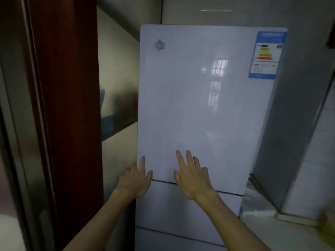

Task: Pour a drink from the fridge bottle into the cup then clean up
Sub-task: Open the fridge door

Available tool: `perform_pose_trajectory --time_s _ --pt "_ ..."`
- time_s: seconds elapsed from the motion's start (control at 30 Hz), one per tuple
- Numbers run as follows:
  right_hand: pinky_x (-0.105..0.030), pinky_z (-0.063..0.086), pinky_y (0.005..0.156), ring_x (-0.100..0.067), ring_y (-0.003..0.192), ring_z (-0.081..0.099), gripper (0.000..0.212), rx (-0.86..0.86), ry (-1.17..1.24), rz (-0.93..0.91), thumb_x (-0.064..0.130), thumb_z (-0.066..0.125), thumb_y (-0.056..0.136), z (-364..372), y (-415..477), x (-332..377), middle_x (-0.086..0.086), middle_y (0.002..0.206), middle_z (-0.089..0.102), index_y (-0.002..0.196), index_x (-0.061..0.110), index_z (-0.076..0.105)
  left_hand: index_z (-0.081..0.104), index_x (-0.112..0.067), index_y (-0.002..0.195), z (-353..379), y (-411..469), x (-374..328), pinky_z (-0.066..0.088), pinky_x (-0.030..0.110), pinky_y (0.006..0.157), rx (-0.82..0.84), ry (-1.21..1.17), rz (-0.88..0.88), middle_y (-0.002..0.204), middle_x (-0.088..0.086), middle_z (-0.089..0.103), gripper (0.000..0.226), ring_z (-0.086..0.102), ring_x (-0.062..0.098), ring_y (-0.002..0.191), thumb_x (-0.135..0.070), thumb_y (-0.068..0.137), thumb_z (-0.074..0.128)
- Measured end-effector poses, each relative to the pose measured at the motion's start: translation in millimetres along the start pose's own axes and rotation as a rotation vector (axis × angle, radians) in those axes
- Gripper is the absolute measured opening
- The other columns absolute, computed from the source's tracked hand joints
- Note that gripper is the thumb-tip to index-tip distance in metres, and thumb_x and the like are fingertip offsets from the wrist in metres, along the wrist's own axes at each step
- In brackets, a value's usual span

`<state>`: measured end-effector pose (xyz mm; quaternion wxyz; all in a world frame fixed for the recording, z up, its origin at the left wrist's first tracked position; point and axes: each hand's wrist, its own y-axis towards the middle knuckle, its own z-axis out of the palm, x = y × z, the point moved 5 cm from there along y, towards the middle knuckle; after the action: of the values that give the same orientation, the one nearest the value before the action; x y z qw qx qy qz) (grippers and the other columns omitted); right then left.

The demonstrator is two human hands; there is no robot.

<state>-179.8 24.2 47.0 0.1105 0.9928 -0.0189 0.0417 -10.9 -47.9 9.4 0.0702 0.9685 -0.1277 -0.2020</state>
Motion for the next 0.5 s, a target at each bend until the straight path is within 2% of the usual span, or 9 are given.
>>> perform_pose_trajectory --time_s 0.27,0.43,0.5 --pt "-0.054 0.021 0.115 -0.029 0.15 0.003 0.064 -0.139 -0.04 -0.057 0.039 0.023 0.105 -7.0 71.9 7.0 -0.009 0.164 -0.012 0.154 0.025 -0.016 -0.005 -0.02 0.156 2.4 62.1 10.9 0.038 0.049 0.109 -0.014 -0.001 -0.04 0.156 0.012 0.029 0.071 0.042 0.033 0.133 -0.053 0.1 0.022" --pt "-0.054 0.022 0.115 -0.03 0.151 -0.002 0.066 -0.285 -0.066 -0.091 0.036 0.027 0.105 -22.4 121.6 21.9 -0.009 0.163 -0.016 0.154 0.024 -0.017 -0.001 -0.026 0.155 -0.6 119.4 31.6 0.039 0.05 0.11 0.014 -0.283 -0.019 0.155 0.011 0.033 0.074 0.045 0.031 0.133 -0.061 0.095 0.023" --pt "-0.054 0.021 0.115 -0.03 0.151 -0.004 0.068 -0.336 -0.065 -0.103 0.035 0.029 0.105 -30.9 141.9 30.2 -0.009 0.163 -0.016 0.154 0.024 -0.016 -0.002 -0.022 0.155 -6.1 139.7 36.5 0.036 0.048 0.113 0.018 -0.393 -0.032 0.157 0.011 0.03 0.073 0.042 0.031 0.136 -0.056 0.098 0.027"
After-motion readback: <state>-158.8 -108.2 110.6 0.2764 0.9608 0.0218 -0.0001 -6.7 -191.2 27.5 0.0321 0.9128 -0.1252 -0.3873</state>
